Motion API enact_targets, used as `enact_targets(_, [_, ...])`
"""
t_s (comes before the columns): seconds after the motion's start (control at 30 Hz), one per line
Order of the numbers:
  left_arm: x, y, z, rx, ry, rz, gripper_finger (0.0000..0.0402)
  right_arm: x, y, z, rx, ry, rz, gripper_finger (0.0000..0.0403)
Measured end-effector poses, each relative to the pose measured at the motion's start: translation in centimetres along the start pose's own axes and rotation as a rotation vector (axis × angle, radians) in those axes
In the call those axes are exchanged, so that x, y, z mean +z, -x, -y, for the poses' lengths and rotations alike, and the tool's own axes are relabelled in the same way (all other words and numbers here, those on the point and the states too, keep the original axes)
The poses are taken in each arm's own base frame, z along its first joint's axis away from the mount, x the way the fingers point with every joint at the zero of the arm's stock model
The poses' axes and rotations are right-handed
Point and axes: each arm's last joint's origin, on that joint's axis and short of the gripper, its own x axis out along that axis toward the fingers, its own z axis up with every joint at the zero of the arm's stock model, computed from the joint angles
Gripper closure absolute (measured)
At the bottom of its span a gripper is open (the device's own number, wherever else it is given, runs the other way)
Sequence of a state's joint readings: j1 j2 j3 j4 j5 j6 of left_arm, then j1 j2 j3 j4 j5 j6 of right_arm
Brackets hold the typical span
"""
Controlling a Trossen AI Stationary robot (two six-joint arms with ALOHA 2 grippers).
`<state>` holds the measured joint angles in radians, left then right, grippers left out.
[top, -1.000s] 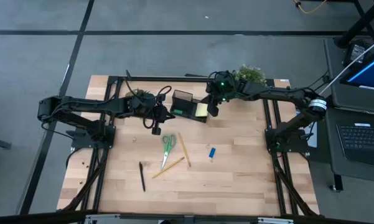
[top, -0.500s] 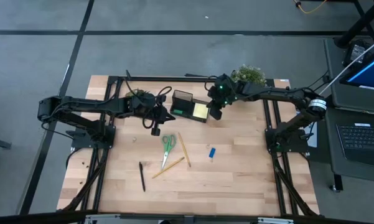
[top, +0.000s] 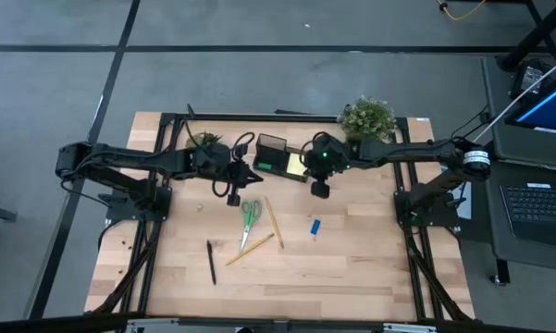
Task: Pick and place office supplies into organizer
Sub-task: Put the scissors into the desk organizer
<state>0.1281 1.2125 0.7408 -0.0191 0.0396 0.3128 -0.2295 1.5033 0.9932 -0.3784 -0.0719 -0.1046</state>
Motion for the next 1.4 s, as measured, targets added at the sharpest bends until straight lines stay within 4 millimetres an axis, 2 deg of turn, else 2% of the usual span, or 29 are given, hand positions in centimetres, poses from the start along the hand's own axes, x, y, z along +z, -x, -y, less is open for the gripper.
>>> enact_targets(0.07, [-0.4, -0.2, 0.8, 0.015, 0.011, 0.021, 0.0400, 0.4, -0.1, -0.7, 0.013, -0.009, 0.033, 0.0403])
enact_targets(0.23, [-3.2, -0.7, 3.5, 0.047, 0.038, 0.092, 0.0400, 0.8, -0.4, -2.6, 0.049, 0.006, 0.122, 0.0403])
enact_targets(0.4, [-4.8, -0.6, 5.1, 0.063, 0.104, 0.080, 0.0400, -1.5, -2.0, -3.2, 0.080, -0.065, 0.183, 0.0403])
enact_targets(0.53, [-4.7, -0.6, 5.6, 0.056, 0.130, 0.080, 0.0399, -2.2, -2.0, -4.0, 0.118, -0.097, 0.276, 0.0403])
enact_targets(0.67, [-4.0, -0.5, 5.9, 0.052, 0.230, 0.060, 0.0399, -2.2, -1.8, -5.3, 0.155, -0.070, 0.320, 0.0403])
enact_targets(0.8, [-3.4, -0.2, 6.4, 0.088, 0.244, -0.086, 0.0398, -2.5, -1.9, -6.1, 0.175, -0.035, 0.341, 0.0403])
enact_targets(0.97, [-2.7, 0.6, 6.9, 0.120, 0.219, -0.253, 0.0398, -3.6, -2.1, -6.6, 0.204, -0.052, 0.466, 0.0403])
enact_targets(1.17, [-2.2, 0.8, 6.8, 0.117, 0.215, -0.271, 0.0397, -5.4, -2.1, -6.4, 0.230, -0.101, 0.590, 0.0402])
enact_targets(1.27, [-2.2, 0.7, 6.5, 0.114, 0.223, -0.273, 0.0384, -6.0, -2.0, -6.4, 0.236, -0.102, 0.628, 0.0400])
enact_targets(1.4, [-2.3, 0.7, 6.3, 0.113, 0.206, -0.277, 0.0347, -6.4, -2.0, -6.5, 0.281, -0.089, 0.615, 0.0397])
